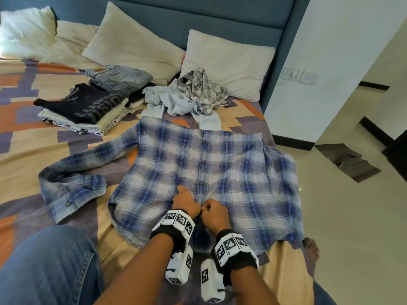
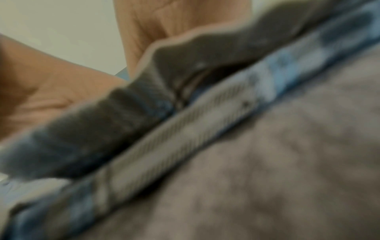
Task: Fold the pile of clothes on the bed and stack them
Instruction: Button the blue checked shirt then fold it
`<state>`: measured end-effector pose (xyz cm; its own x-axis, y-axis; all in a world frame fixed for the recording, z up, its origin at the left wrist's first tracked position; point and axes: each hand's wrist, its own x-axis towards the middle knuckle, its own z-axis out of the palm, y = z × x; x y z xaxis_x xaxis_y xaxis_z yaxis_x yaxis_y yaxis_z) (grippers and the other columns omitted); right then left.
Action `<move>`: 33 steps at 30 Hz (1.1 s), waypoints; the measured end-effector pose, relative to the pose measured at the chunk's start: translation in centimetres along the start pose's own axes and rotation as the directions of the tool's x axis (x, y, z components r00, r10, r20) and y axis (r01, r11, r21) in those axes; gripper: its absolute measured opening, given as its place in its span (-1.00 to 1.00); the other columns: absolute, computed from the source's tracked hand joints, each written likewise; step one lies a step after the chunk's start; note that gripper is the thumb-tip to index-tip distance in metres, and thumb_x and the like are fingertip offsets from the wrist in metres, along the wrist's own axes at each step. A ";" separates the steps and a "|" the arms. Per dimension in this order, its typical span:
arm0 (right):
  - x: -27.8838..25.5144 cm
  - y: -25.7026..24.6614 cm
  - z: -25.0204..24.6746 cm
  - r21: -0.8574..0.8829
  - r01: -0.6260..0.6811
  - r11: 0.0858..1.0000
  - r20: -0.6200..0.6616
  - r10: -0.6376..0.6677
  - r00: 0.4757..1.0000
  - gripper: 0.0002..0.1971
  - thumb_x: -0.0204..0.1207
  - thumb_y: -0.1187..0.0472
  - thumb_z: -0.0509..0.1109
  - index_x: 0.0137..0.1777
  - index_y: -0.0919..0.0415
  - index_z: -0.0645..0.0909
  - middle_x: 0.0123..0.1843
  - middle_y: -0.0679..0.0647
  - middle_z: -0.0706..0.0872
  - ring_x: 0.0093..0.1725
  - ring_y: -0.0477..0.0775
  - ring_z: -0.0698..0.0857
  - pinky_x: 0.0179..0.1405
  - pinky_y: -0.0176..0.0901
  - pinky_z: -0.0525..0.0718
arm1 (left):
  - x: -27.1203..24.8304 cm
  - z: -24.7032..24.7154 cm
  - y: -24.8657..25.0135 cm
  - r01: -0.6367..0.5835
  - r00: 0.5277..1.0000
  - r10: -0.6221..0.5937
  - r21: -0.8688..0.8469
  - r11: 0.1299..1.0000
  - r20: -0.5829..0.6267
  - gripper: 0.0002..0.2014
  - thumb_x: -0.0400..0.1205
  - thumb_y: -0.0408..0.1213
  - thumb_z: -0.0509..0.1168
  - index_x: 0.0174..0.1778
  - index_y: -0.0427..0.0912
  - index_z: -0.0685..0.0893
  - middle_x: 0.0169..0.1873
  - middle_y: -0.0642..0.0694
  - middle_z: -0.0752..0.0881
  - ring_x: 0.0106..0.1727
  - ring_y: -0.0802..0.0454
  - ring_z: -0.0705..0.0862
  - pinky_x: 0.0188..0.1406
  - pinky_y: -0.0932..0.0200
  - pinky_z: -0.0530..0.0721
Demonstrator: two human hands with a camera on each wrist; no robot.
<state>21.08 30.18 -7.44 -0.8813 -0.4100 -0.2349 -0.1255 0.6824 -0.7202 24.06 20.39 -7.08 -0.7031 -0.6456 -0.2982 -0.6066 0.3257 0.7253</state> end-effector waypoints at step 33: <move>13.6 5.8 -12.8 0.040 -0.262 0.964 -0.415 0.255 0.873 -0.46 0.58 0.20 0.45 0.44 0.50 0.41 0.35 0.46 0.60 0.25 0.43 0.64 0.17 0.15 0.67 | 15.6 -15.5 -6.5 0.039 0.993 -0.037 0.015 0.999 -0.109 -0.33 0.49 0.04 0.46 0.46 -0.22 0.53 0.34 -0.24 0.64 0.33 -0.30 0.60 0.37 -0.15 0.53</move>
<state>2.53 36.36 -6.47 -0.9908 0.0672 -0.1178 0.1286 0.7411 -0.6589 22.74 -2.49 -6.84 -0.6355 -0.7288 -0.2549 -0.6387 0.3108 0.7038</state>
